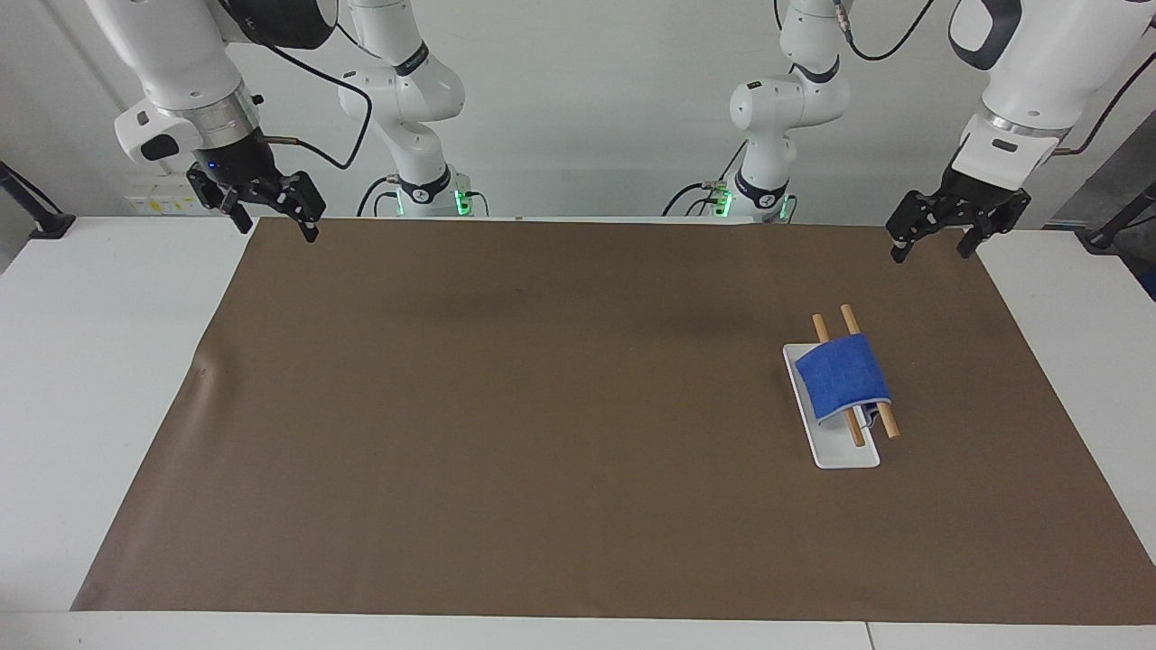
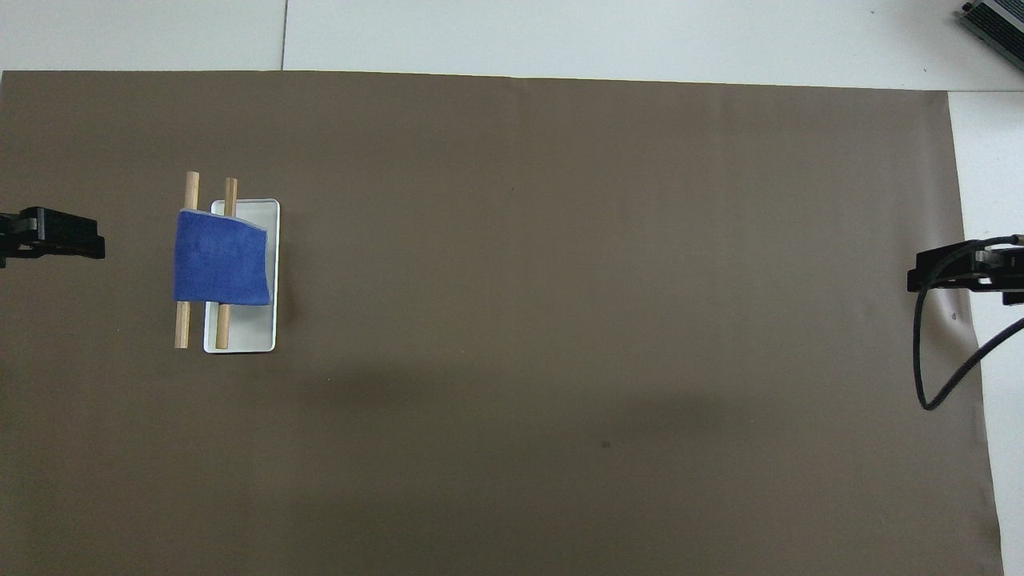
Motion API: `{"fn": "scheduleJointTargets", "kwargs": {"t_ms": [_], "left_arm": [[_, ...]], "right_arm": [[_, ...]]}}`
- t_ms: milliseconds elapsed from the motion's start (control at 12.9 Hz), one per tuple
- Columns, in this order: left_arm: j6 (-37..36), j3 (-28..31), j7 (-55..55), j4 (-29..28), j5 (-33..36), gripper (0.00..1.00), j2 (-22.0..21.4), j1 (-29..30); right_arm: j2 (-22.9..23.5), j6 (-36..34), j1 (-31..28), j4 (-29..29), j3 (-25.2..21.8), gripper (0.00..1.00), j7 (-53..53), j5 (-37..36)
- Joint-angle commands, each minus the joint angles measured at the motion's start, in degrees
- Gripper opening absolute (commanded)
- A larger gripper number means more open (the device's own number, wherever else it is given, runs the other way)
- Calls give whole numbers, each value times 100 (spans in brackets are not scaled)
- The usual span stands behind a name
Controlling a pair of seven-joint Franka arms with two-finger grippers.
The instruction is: Right arm passes towel to left arm to hang
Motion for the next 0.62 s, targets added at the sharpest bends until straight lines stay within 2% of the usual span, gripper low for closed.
{"fn": "scheduleJointTargets", "kwargs": {"t_ms": [0,155,544], "left_arm": [[-23,417,69,-182,-72,100,-159,-411],[-32,760,69,-182,-72,100,-176,-781],[-41,771,87,-182,-72,100,-185,-765]], "right_arm": [[-16,-77,13,-1,-20,100,-109,-30],[-16,-77,13,-1,-20,100,-109,-30],[-16,-77,13,8,-20,100,-109,-30]]}}
